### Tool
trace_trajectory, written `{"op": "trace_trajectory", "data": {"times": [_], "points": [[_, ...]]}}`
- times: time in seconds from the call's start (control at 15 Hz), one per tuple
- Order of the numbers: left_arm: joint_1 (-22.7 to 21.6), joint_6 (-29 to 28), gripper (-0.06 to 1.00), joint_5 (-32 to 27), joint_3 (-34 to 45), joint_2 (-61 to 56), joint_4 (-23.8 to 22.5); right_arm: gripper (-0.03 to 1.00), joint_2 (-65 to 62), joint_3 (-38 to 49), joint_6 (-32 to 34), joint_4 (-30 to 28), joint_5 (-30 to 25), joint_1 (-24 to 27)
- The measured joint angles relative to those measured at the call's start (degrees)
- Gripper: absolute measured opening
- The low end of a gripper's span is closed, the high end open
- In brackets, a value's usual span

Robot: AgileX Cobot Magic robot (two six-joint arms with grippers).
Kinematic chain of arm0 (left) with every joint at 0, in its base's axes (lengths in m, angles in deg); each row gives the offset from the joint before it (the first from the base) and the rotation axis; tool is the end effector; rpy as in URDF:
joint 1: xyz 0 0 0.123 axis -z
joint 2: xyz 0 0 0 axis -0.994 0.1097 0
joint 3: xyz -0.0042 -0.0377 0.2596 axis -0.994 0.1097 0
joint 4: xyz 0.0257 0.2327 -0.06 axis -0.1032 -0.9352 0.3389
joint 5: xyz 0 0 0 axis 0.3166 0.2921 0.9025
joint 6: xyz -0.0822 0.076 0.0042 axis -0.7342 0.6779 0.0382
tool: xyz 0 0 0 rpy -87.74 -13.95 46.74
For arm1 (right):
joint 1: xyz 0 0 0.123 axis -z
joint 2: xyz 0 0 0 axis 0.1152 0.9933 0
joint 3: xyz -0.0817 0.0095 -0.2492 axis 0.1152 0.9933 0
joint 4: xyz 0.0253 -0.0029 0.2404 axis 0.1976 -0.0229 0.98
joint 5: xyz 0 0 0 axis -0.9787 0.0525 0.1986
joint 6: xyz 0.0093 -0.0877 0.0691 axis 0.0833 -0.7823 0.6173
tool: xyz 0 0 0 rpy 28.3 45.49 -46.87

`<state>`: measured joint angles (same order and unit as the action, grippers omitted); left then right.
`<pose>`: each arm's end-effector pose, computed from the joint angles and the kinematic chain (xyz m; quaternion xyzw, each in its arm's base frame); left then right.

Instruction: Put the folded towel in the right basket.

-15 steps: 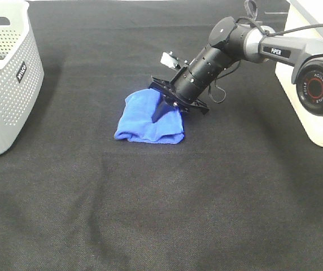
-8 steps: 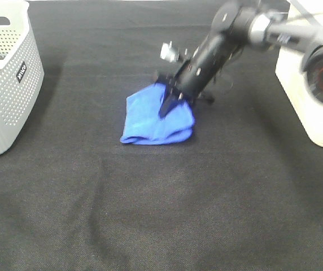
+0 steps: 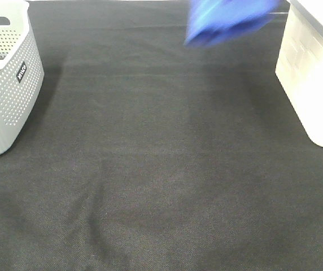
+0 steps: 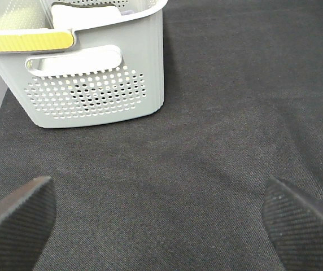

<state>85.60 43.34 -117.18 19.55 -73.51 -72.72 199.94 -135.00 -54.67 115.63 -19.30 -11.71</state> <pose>0.0271 -0.0023 0.2650 0.0436 0.8472 0.0019 0.5295 0.4441 0.0909 0.3279 -0.1472 0.9139 0.2252 0.3039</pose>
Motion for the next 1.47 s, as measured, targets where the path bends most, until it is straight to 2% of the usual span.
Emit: {"op": "trace_trajectory", "data": {"times": [0.07,0.27,0.33,0.47,0.6,0.67,0.8,0.87,1.0,1.13,1.47], "points": [[0.0,0.0,0.92,0.0,0.0,0.0,0.0,0.17,-4.8,0.0,-0.1,-3.2,-0.1,6.2],[0.0,-0.1,0.92,0.0,0.0,0.0,0.0,0.17,-7.6,0.1,0.1,-4.4,-0.1,20.1],[0.0,-0.1,0.92,0.0,0.0,0.0,0.0,0.17,-6.8,0.5,0.0,-4.5,-0.1,23.4],[0.0,-0.1,0.92,0.0,0.0,0.0,0.0,0.17,-2.8,0.6,0.0,-4.8,-0.1,27.0],[0.0,-0.1,0.92,0.0,0.0,0.0,0.0,0.18,1.3,0.6,0.1,-6.1,-0.4,27.0],[0.0,-0.1,0.92,0.0,0.0,0.0,0.0,0.29,3.2,0.7,0.6,-6.5,-0.5,26.8],[0.0,-0.1,0.92,0.0,0.0,0.0,0.0,0.76,4.5,1.0,1.0,-10.7,-0.5,25.5],[0.0,-0.1,0.92,0.0,0.0,0.0,0.0,0.88,4.5,1.0,1.1,-12.4,-0.5,24.9],[0.0,-0.1,0.92,0.0,0.0,0.0,0.0,0.96,4.5,1.0,1.3,-13.1,-0.5,24.2],[0.0,-0.1,0.92,0.0,0.0,0.0,0.0,0.97,4.2,1.0,2.1,-13.8,-0.5,23.0],[0.0,-0.1,0.92,0.0,0.0,0.0,0.0,0.98,-1.9,1.0,5.3,-17.0,-0.5,12.8]]}}
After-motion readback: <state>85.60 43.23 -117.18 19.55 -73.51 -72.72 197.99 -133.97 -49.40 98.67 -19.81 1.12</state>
